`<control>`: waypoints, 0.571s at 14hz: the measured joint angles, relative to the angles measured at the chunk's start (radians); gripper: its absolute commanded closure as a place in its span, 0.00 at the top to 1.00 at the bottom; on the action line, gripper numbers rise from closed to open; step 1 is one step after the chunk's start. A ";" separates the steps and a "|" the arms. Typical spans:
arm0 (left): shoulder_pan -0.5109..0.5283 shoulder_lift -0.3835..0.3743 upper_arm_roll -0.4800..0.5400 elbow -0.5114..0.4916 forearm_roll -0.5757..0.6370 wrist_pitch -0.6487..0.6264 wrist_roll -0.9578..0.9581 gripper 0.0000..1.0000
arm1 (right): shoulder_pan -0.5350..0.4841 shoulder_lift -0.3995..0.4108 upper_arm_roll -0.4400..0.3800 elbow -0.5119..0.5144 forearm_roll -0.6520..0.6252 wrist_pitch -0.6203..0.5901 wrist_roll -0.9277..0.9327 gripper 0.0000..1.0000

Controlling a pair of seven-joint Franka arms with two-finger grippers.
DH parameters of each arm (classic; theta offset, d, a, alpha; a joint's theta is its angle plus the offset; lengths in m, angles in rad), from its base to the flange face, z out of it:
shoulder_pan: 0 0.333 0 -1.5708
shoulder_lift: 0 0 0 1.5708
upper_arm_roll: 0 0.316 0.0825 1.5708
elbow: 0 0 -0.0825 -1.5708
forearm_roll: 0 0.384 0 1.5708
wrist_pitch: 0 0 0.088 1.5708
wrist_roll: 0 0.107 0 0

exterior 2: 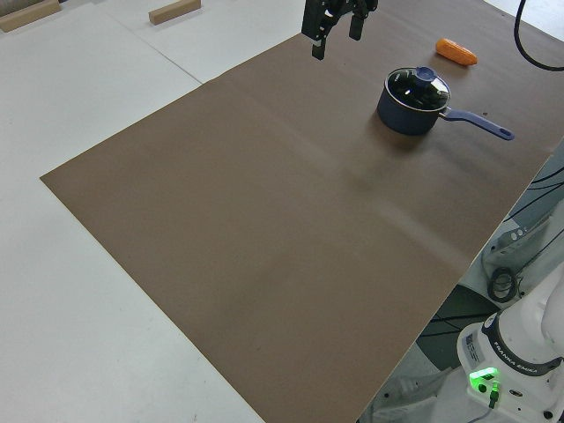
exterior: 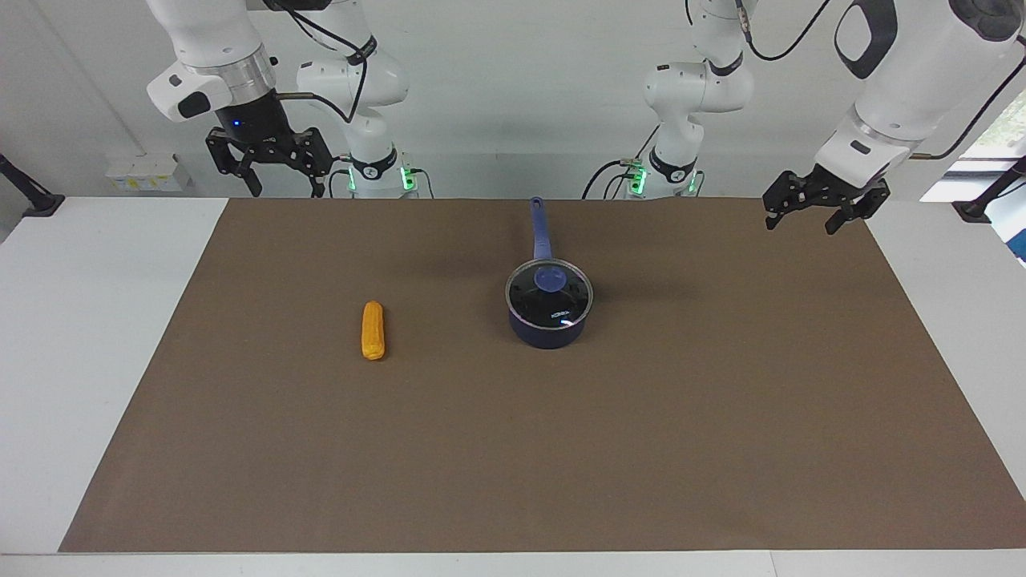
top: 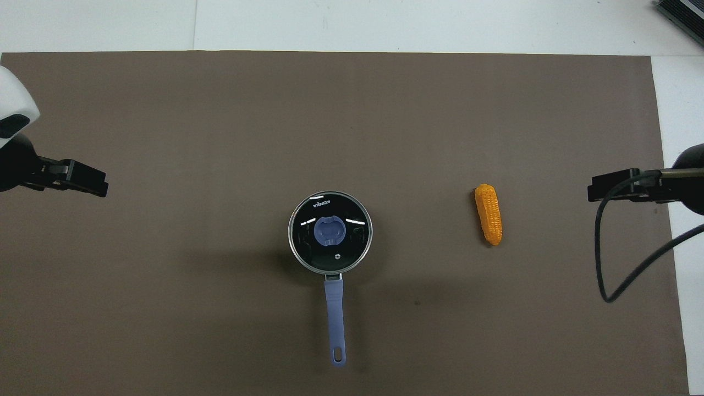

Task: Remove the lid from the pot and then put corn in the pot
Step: 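Move the left gripper toward the glass lid on the black pot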

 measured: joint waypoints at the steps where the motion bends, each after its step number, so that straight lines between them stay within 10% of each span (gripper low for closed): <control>1: -0.009 0.001 -0.001 -0.015 0.000 0.020 0.000 1.00 | 0.000 0.000 0.000 0.000 0.000 0.000 0.000 1.00; 8: -0.093 0.020 -0.001 -0.148 0.000 0.212 -0.002 1.00 | 0.000 0.000 0.000 0.000 0.000 0.000 0.000 1.00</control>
